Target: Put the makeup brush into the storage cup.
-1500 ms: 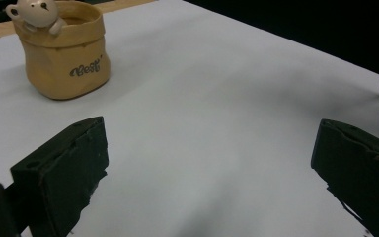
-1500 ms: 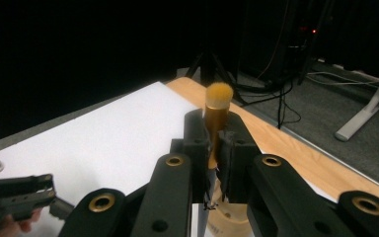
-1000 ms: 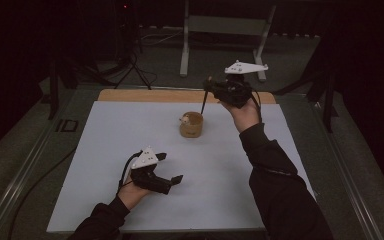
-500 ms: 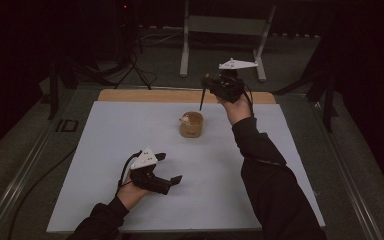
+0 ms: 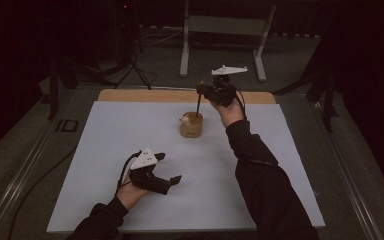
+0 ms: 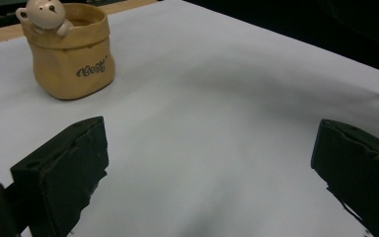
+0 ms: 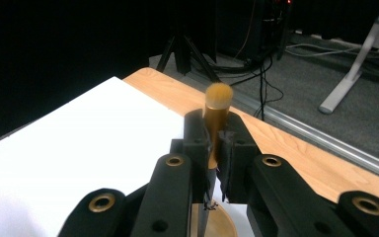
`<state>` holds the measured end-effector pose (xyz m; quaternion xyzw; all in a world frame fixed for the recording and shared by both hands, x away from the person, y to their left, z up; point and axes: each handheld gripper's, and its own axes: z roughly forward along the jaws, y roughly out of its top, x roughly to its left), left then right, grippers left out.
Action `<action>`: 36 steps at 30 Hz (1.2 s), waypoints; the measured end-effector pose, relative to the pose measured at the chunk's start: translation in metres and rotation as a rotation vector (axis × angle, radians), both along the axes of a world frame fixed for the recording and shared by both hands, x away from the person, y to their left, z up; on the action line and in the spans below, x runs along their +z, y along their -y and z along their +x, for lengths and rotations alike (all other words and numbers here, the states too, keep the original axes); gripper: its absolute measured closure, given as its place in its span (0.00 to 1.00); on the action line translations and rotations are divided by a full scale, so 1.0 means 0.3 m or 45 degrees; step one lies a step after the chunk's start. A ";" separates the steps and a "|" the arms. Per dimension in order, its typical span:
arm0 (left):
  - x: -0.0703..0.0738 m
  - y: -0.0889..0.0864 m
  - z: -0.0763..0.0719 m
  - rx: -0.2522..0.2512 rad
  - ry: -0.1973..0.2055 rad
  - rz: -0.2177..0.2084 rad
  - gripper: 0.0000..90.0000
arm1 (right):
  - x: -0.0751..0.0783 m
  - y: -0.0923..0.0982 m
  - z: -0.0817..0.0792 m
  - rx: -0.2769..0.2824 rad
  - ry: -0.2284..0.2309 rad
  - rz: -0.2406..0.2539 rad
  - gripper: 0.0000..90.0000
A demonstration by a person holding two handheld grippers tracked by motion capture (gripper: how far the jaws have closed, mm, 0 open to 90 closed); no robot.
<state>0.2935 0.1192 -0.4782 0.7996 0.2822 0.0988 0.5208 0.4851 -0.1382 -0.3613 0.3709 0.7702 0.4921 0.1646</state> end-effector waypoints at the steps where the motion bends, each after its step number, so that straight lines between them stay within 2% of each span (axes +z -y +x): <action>1: 0.000 0.000 -0.001 0.001 0.002 0.001 0.02 | -0.005 0.000 0.002 -0.005 -0.007 0.005 0.93; 6: 0.000 0.000 -0.001 -0.001 0.000 0.001 0.02 | -0.032 0.006 0.013 -0.046 -0.041 0.027 0.93; 16: -0.001 -0.002 0.001 0.001 -0.001 0.000 0.02 | -0.101 -0.006 0.021 -0.082 -0.078 -0.015 0.93; 22: -0.002 -0.001 0.000 -0.006 -0.001 0.005 0.02 | -0.129 -0.011 0.022 -0.079 -0.103 -0.027 0.93; 27: -0.004 -0.001 0.001 -0.009 -0.009 0.005 0.02 | -0.150 -0.017 0.029 -0.040 -0.151 -0.033 0.92; 30: -0.004 -0.001 0.001 -0.012 -0.009 0.004 0.02 | -0.164 -0.023 0.030 -0.029 -0.160 -0.054 0.92; 36: -0.003 -0.003 0.001 -0.006 -0.011 -0.001 0.02 | -0.184 -0.022 0.035 -0.039 -0.191 -0.055 0.92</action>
